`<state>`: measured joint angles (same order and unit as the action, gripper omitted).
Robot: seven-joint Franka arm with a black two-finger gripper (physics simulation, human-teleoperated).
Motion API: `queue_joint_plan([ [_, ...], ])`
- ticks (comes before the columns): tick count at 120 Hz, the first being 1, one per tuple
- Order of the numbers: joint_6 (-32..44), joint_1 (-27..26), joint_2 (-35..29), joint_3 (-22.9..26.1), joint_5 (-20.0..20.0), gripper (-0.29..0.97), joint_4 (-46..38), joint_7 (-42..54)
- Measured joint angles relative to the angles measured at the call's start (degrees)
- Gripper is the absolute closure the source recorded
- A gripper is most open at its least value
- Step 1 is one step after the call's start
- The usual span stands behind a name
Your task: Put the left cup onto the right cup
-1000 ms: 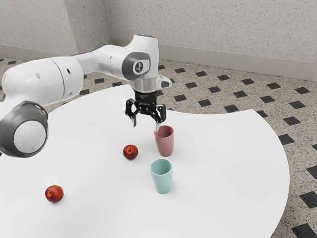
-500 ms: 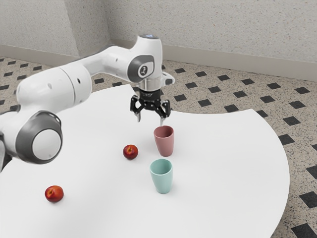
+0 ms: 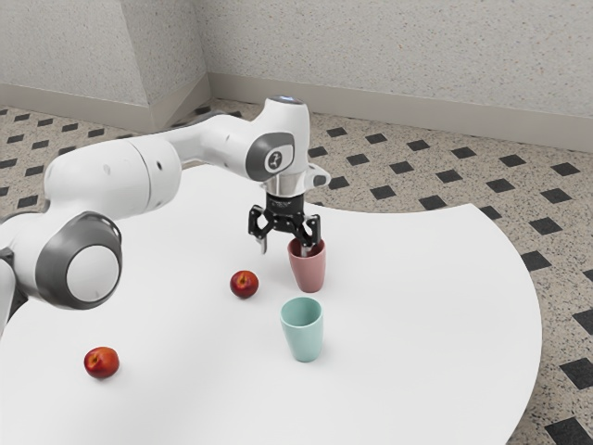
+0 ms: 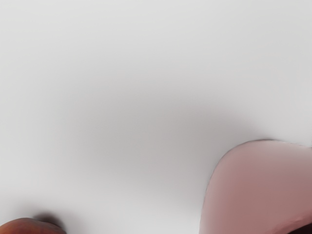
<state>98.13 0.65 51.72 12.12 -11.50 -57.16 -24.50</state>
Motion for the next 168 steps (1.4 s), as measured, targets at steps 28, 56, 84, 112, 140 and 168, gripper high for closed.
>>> queue_joint_plan([
  [28,0.8,-0.2,0.0,0.1,-1.0,0.50,0.5,-0.4],
  [56,1.4,-0.5,-0.1,0.1,-1.2,0.70,0.5,-0.9],
  [84,1.7,-1.5,-1.0,0.0,-1.7,0.76,0.5,-1.3],
  [112,1.5,-1.5,-4.5,0.1,-2.1,0.78,0.0,-1.5],
  [140,1.4,-1.9,-12.4,0.1,-1.9,0.78,-4.8,-1.8],
  [168,1.6,-2.8,-18.7,1.9,-1.8,0.79,-10.6,-2.9],
])
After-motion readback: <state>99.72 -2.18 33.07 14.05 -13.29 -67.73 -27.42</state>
